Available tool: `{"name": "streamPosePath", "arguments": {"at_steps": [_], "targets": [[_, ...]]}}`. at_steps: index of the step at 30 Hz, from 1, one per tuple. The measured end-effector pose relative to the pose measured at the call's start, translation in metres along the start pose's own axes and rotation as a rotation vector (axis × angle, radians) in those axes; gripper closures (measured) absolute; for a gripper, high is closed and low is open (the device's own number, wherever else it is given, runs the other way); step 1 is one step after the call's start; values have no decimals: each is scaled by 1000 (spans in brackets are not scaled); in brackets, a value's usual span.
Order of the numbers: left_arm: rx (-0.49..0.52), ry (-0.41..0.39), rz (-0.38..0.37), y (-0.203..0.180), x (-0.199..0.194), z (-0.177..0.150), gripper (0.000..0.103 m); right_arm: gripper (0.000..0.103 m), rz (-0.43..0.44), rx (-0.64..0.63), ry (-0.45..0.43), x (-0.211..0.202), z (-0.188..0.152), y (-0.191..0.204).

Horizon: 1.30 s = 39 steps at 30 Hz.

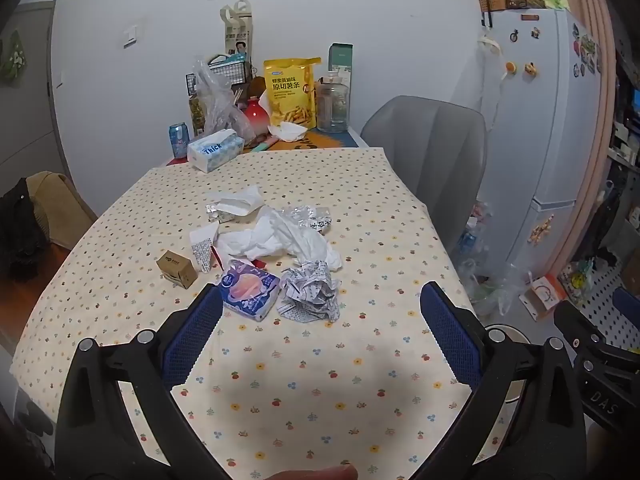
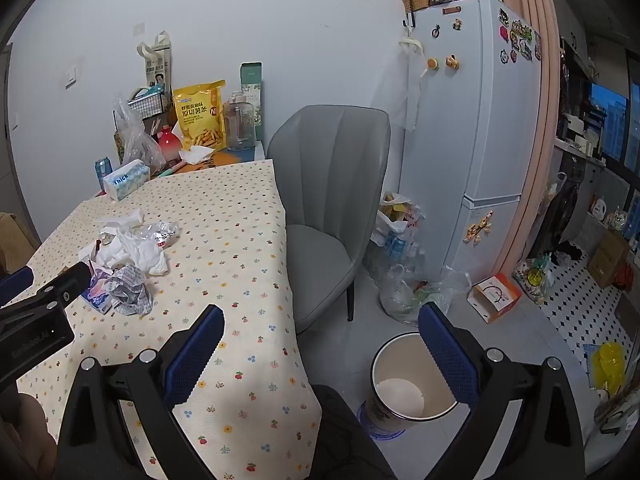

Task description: Collect trash

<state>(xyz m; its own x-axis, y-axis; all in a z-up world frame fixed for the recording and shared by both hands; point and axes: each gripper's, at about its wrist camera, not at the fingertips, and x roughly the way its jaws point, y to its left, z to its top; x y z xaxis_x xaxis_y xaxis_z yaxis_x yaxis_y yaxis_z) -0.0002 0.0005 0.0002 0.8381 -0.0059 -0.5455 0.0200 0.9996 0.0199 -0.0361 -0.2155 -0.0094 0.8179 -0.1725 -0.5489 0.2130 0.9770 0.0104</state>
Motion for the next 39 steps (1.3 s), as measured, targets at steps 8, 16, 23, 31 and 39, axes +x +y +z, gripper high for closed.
{"name": "streamPosePath", "arguments": {"at_steps": [8, 16, 23, 31, 39], "targets": [[0, 2, 0, 1, 0, 0, 5, 8, 3, 4, 2, 0, 0, -1], [-7, -3, 7, -3, 2, -3, 5, 8, 1, 4, 0, -1, 1, 0], [-11, 1, 2, 2, -1, -3, 5, 8, 2, 5, 1, 1, -2, 2], [-12, 1, 0, 4, -1, -4, 5, 8, 1, 3, 0, -1, -1, 5], [-10, 1, -1, 5, -1, -5, 5, 8, 2, 2, 0, 0, 0, 5]]}}
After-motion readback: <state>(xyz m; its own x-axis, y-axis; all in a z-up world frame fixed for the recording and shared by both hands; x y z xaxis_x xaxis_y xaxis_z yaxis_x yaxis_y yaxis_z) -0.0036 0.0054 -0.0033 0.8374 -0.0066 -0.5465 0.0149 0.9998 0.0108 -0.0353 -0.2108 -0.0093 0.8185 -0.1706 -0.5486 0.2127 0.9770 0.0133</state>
